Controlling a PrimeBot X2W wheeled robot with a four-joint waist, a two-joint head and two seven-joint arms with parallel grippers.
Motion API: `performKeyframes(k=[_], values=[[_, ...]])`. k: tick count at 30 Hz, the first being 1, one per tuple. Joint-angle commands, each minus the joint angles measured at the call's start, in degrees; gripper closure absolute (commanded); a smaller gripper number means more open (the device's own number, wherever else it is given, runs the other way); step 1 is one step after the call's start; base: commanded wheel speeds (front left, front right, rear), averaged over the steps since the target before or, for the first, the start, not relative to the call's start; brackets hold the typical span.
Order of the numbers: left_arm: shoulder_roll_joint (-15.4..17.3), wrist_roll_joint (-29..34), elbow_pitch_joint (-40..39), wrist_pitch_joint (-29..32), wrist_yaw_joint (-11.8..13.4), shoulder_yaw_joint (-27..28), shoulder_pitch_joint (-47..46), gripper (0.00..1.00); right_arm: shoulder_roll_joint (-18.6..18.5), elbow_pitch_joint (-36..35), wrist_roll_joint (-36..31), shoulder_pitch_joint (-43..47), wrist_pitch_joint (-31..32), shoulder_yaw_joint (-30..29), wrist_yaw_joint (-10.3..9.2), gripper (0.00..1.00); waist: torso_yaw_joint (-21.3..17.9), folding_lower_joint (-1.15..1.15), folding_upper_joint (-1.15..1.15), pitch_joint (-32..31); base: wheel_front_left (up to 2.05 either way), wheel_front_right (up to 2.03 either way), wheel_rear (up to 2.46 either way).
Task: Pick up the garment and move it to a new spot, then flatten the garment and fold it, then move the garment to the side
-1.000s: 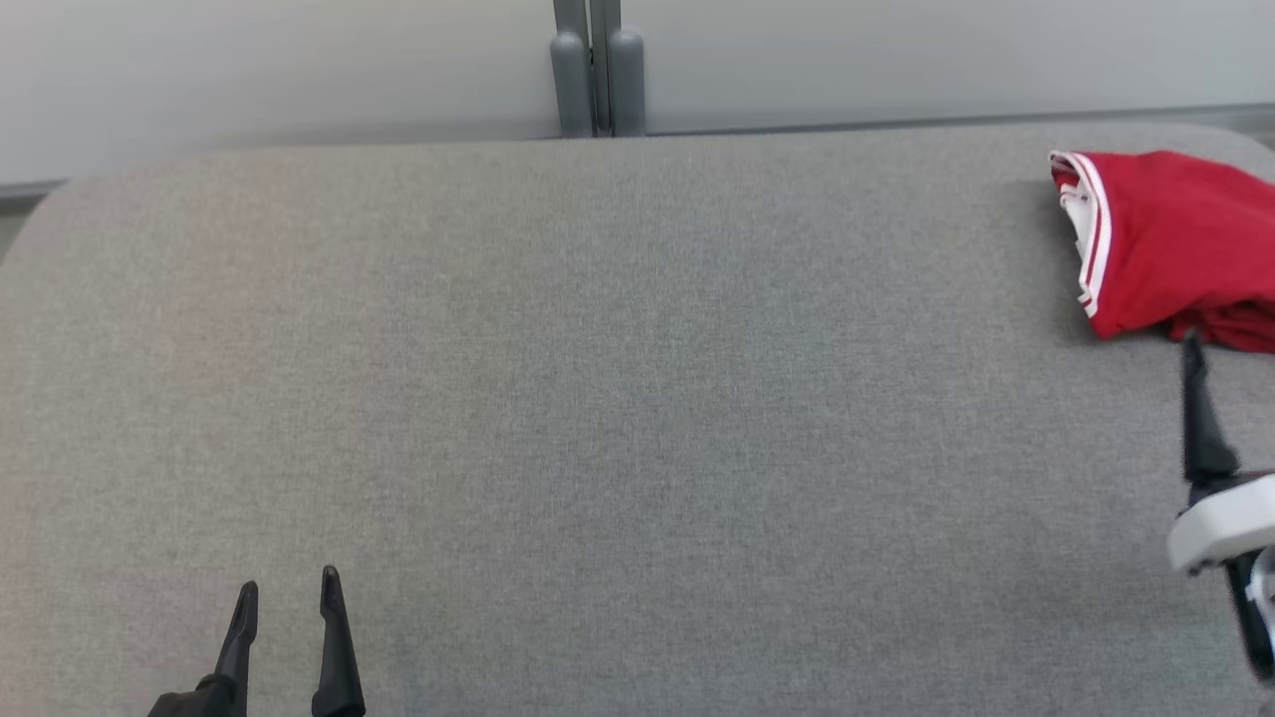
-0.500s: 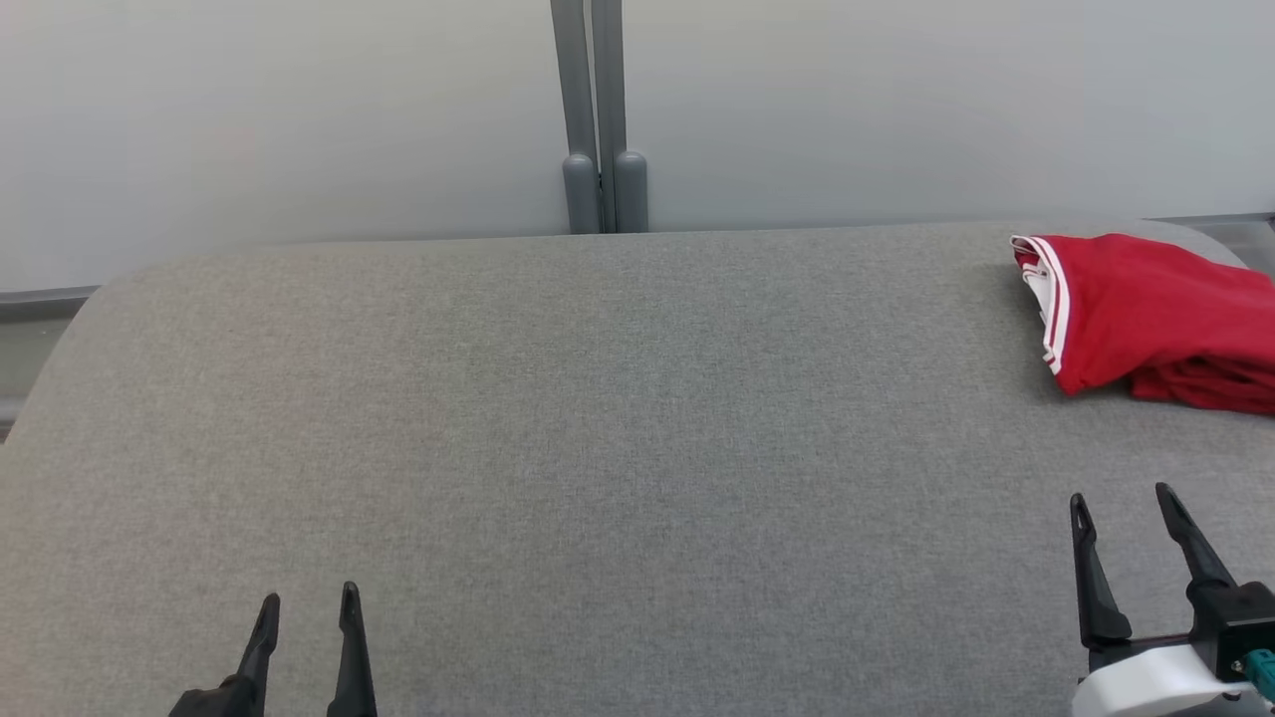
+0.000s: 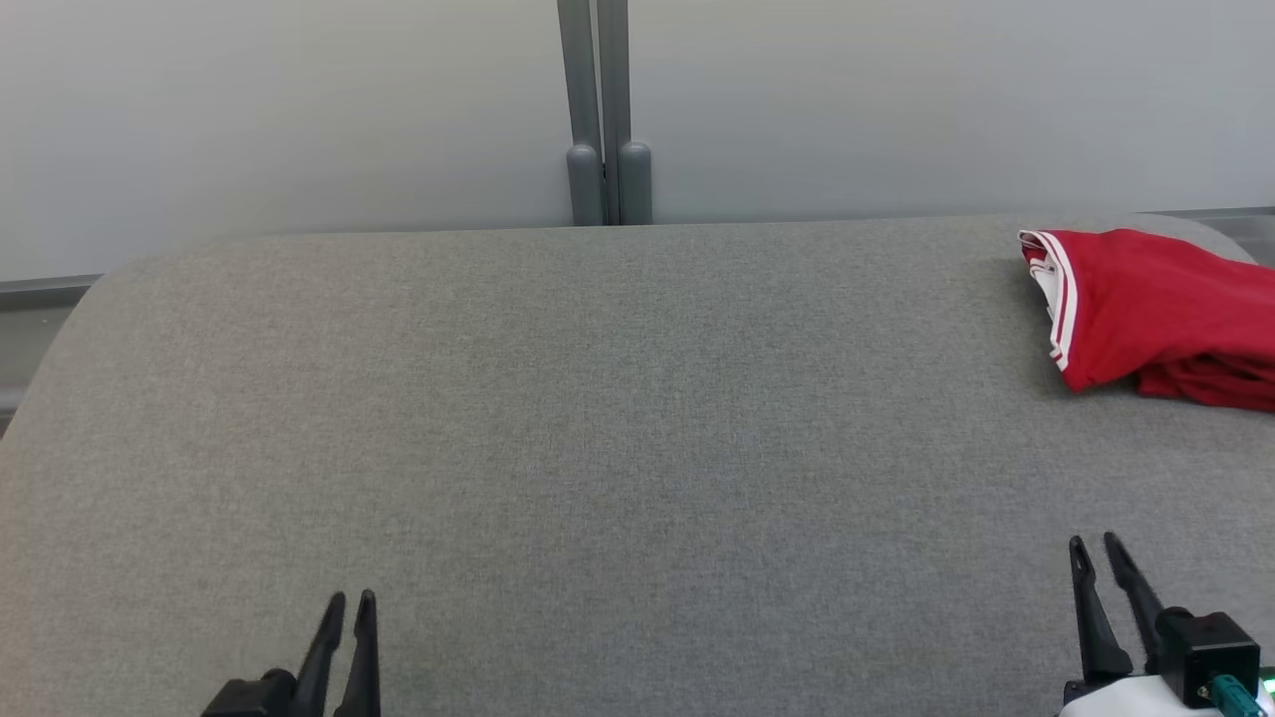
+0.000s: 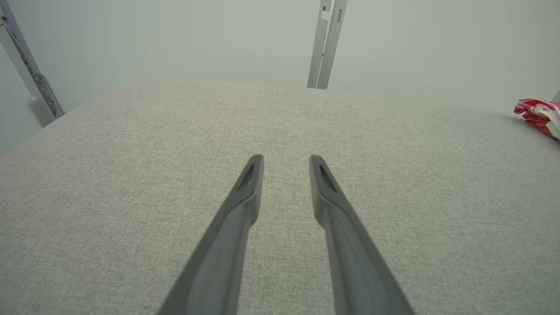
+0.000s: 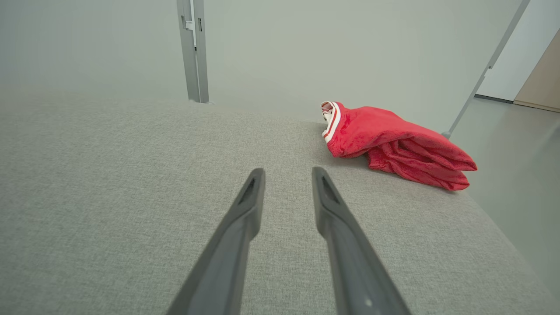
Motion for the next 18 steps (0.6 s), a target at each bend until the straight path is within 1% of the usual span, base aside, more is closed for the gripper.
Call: performKeyframes(k=[1, 6, 18], values=[[0.0, -0.2, 0.5, 0.2, 0.0, 0.0, 0.2, 1.0, 0.2, 0.6, 0.2, -0.1, 0.1, 0.0, 0.0, 1.0, 0.0, 0.0, 0.0, 0.0, 0.0, 0.0, 0.0], [0.0, -5.3, 0.8, 1.6, -0.1, 0.6, -0.7, 1.0, 0.3, 1.9, 5.9, -1.7, 2.2, -0.6, 0.0, 1.0, -0.1, 0.0, 0.0, 0.1, 0.0, 0.0, 0.0], [0.0, -17.5, 0.5, 4.7, -0.2, 1.7, -2.7, 1.0, 0.3, 2.2, 20.7, -3.4, 4.9, 0.3, -0.01, 1.0, -0.3, 0.0, 0.0, 0.2, 0.0, 0.0, 0.0]])
